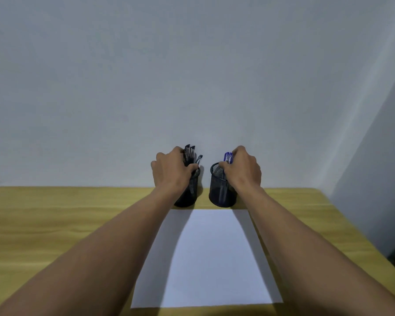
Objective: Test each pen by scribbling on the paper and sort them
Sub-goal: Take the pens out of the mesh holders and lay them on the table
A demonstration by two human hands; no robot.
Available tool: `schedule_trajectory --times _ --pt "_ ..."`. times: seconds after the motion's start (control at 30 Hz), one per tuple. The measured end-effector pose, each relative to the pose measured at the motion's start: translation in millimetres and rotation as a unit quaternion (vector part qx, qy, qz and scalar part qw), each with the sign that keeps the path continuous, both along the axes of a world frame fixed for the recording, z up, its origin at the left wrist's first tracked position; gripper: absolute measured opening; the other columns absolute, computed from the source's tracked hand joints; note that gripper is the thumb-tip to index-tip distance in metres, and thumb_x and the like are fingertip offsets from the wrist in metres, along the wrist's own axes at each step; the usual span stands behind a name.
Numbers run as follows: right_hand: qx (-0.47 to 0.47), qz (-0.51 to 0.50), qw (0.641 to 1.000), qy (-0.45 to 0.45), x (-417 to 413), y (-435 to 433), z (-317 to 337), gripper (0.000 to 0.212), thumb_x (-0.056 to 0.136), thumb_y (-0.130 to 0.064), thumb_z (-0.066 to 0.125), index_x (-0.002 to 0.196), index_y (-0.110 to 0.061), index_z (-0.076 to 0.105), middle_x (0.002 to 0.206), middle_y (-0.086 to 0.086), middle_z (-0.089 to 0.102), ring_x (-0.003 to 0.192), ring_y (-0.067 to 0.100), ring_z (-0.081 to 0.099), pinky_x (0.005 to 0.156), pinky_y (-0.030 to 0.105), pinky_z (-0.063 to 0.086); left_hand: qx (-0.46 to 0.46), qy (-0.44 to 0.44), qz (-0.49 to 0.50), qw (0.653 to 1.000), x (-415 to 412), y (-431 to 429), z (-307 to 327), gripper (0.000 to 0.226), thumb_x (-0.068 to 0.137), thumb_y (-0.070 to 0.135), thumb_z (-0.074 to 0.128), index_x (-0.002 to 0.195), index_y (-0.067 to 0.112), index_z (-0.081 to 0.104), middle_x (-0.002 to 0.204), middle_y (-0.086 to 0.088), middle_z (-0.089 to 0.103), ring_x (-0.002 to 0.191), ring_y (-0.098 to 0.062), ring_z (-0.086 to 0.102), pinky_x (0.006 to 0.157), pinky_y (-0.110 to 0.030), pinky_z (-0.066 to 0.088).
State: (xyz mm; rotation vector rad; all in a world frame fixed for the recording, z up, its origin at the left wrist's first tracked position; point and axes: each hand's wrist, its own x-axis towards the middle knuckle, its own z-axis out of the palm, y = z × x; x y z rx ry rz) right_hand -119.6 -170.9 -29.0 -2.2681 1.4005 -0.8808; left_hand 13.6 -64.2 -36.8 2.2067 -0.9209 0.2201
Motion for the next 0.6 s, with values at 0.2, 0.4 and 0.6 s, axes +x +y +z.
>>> schedule_trajectory --times 0.2,0.4,0.6 --pt "0.007 0.011 0.998 -0.058 4.4 -6.5 -7.3 0.037 0.091 -0.015 0.065 0.126 -0.019 0.056 0.111 0.008 0.07 0.104 0.035 0.064 0.084 0.04 0.054 -0.05 0.076 -0.061 0.994 -1.4 -9.2 0.0 0.055 0.074 0.04 0.08 0.12 0.025 0.055 0.107 0.001 0.071 0.107 -0.029 0.06 0.089 -0.042 0.048" --pt "0.025 0.029 0.997 -0.06 5.4 -12.2 -2.6 0.027 0.087 -0.014 0.071 0.114 -0.017 0.067 0.101 0.006 0.074 0.099 0.029 0.067 0.079 0.034 0.052 -0.026 0.098 -0.101 0.99 3.5 -14.7 6.4 0.041 0.071 0.035 0.085 0.101 0.019 0.061 0.096 -0.002 0.07 0.092 -0.025 0.064 0.082 -0.041 0.054" --pt "0.056 0.045 0.996 -0.057 7.4 -13.5 -2.0 0.017 0.085 -0.023 0.077 0.101 -0.017 0.076 0.098 0.005 0.074 0.094 0.029 0.067 0.079 0.035 0.054 0.006 0.086 -0.129 0.988 6.7 -19.9 9.5 0.034 0.075 0.032 0.083 0.095 0.018 0.059 0.085 0.001 0.062 0.087 -0.025 0.06 0.072 -0.035 0.047"
